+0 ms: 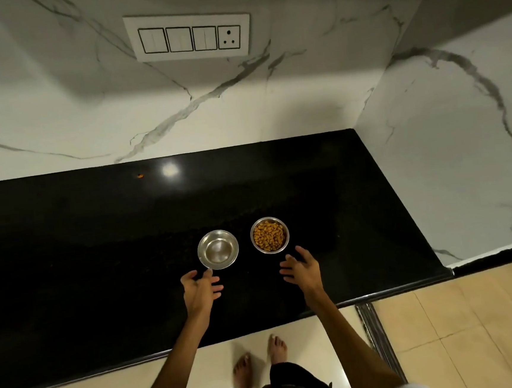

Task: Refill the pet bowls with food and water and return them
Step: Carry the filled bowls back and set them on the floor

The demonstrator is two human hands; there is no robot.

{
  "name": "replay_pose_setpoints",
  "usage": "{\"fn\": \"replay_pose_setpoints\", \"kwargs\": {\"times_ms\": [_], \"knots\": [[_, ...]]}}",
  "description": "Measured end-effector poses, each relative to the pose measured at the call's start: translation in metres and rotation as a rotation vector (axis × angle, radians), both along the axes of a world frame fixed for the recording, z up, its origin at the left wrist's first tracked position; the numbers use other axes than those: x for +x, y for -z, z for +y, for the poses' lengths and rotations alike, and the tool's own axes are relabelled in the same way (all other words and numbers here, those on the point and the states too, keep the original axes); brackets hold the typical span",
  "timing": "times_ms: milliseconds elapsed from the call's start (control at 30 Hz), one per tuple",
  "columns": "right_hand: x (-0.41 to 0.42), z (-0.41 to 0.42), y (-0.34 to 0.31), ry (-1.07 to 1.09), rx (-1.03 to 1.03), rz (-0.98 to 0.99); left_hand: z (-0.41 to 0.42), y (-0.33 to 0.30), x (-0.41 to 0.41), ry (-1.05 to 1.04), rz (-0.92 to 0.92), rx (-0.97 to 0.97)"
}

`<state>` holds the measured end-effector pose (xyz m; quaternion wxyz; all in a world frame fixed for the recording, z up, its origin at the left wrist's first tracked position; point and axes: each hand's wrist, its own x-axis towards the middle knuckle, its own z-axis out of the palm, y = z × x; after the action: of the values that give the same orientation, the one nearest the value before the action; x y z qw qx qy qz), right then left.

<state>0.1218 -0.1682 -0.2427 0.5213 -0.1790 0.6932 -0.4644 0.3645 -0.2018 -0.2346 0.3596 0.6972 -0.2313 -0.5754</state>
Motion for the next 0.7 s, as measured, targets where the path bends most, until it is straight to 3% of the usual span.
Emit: {"fn": "replay_pose_setpoints", "kwargs": {"times_ms": [267, 700], "knots": [[-0.003, -0.024, -0.002, -0.095, -0.033, -0.08, -0.005, -0.001, -0.007, -0.118, 0.177, -0.006], [0.006, -0.03, -0.002, -0.133, -0.061, -0.146, -0.003, 0.003, -0.005, -0.005, 0.267, -0.054]]}}
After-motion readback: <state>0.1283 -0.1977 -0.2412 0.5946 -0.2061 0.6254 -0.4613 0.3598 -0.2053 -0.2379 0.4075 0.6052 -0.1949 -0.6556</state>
